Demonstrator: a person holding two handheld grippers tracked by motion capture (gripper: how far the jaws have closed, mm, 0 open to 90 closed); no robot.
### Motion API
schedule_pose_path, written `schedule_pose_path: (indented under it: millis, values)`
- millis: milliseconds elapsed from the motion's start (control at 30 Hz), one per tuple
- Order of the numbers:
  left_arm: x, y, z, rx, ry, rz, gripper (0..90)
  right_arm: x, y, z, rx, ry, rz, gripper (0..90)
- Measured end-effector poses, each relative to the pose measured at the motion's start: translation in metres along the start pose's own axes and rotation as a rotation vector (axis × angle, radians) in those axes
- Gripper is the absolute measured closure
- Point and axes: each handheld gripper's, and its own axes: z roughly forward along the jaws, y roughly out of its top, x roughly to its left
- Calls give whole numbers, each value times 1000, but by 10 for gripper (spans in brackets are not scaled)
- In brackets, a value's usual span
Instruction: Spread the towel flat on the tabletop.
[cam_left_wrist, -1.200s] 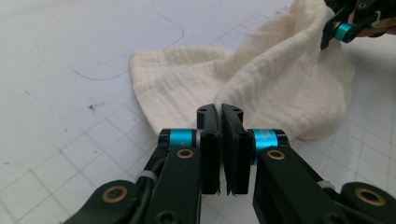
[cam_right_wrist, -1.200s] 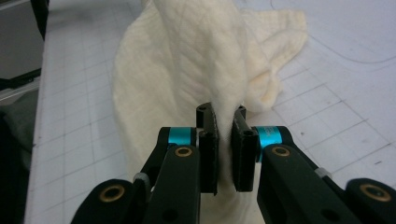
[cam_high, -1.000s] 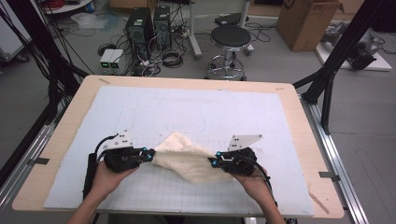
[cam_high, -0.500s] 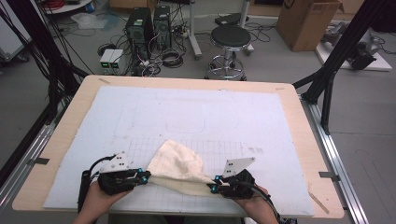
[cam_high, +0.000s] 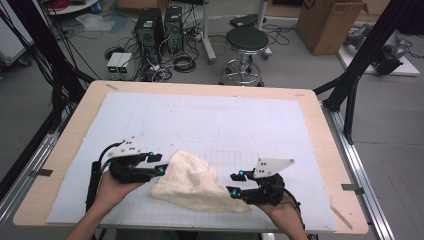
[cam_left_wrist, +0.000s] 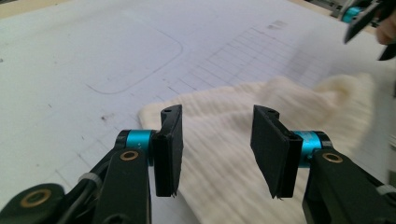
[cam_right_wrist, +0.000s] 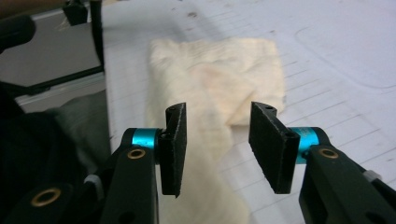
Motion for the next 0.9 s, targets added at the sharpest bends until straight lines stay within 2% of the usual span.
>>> schedule_pose_path:
  millis: [33, 167, 300, 367, 467, 533, 767, 900]
  values:
    - [3, 2, 8, 9, 19, 0, 542, -3, 1, 2, 3, -9, 5, 577]
    - [13, 4, 39, 68, 50, -7, 552, -17, 0, 13, 24, -34, 44, 587]
    - [21, -1, 62, 158, 70, -17, 553, -23, -7, 24, 73, -24, 73, 588]
    - [23, -3, 69, 185, 66, -14, 564, -23, -12, 28, 93, -16, 91, 588]
    - [23, -7, 75, 244, 85, 11, 586, -22, -16, 31, 98, -9, 89, 586]
    - [22, -7, 75, 239, 103, 19, 609, -21, -16, 31, 105, -12, 90, 585]
    - [18, -8, 75, 248, 165, 60, 826, -26, -16, 35, 109, -23, 88, 587]
    - [17, -7, 74, 252, 157, 64, 877, -23, -13, 38, 81, 14, 107, 580]
